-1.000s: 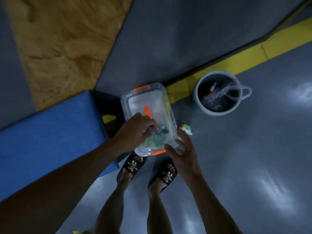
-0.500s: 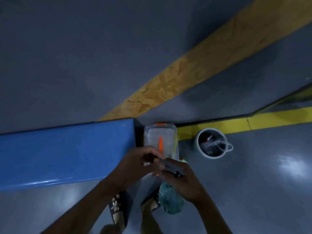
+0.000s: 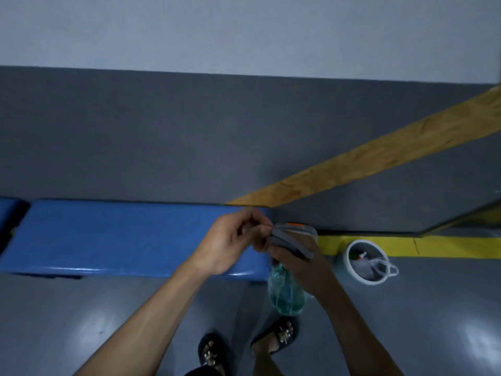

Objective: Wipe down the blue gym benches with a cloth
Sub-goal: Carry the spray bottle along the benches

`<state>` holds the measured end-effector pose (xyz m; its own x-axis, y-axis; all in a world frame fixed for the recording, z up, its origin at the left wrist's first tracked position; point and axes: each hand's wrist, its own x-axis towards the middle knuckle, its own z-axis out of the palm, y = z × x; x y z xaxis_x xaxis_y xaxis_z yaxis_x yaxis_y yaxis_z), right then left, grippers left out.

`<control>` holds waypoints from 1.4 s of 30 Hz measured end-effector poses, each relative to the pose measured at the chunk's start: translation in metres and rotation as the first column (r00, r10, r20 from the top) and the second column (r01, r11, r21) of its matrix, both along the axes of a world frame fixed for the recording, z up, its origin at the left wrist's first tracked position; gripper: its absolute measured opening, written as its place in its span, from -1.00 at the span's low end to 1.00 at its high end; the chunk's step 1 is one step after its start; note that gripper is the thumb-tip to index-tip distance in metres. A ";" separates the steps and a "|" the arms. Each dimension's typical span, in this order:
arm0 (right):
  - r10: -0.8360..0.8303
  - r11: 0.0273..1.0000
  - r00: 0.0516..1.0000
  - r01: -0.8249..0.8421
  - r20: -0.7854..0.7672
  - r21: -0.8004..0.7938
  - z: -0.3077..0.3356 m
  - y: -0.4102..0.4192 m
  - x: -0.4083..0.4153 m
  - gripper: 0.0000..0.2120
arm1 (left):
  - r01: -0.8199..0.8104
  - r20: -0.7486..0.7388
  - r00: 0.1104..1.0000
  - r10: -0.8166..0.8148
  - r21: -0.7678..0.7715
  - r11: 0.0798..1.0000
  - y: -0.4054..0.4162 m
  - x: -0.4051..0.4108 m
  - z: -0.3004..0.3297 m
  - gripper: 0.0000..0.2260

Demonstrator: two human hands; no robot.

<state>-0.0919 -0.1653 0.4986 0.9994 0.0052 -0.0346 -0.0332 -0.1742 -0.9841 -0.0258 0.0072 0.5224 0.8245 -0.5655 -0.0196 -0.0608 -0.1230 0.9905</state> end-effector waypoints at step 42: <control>-0.182 0.792 0.927 -0.059 -0.327 -0.608 -0.145 0.029 -0.014 -0.80 | -0.428 -0.191 0.860 0.474 0.238 0.872 0.150 -0.048 -0.117 -0.57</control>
<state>-0.1063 -0.1361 0.3538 0.9137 -0.1980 -0.3548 -0.3841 -0.7058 -0.5953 -0.0739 0.1571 0.4059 0.9453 -0.1003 -0.3104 0.2766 -0.2577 0.9258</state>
